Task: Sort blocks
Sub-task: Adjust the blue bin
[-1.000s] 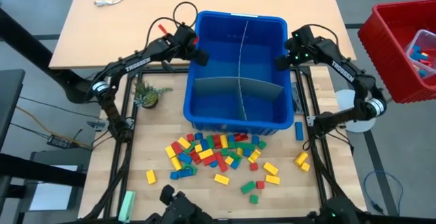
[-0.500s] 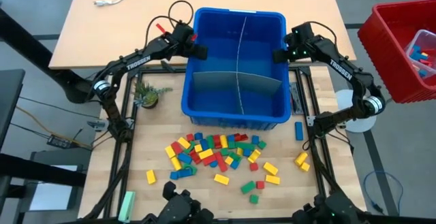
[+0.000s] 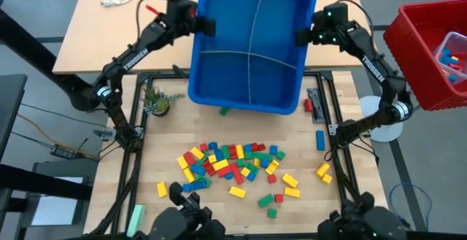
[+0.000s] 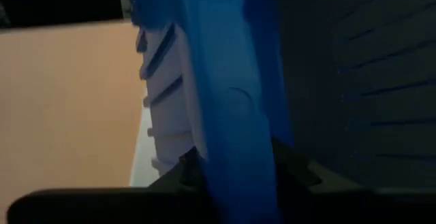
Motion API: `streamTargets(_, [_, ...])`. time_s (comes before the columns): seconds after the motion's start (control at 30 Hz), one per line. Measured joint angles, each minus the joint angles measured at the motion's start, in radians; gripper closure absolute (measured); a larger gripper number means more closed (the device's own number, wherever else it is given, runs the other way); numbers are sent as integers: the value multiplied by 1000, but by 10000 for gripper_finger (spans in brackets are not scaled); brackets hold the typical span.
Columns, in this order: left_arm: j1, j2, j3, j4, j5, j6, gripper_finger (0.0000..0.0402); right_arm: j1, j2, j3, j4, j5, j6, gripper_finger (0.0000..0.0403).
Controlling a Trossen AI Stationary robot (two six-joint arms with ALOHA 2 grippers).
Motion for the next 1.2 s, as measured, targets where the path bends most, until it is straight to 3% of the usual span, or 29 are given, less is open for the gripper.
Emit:
streamTargets(0.2, [10,2,34,-23,-3,16,307,8,55,88,-27,-4,0,305])
streamTargets(0.37, [29,5,-8,-22,-52,26,307,8,119,101,40,17,-18,306])
streamTargets(0.5, [56,6,-60,-40,-33,-1,307,14,163,103,76,11,-34,300])
streamTargets(0.83, [60,12,-228,-132,51,-99,290,18,196,72,-127,3,1,292])
streamTargets(1.2, [125,18,-301,-7,73,-92,271,1,305,36,68,32,-53,273])
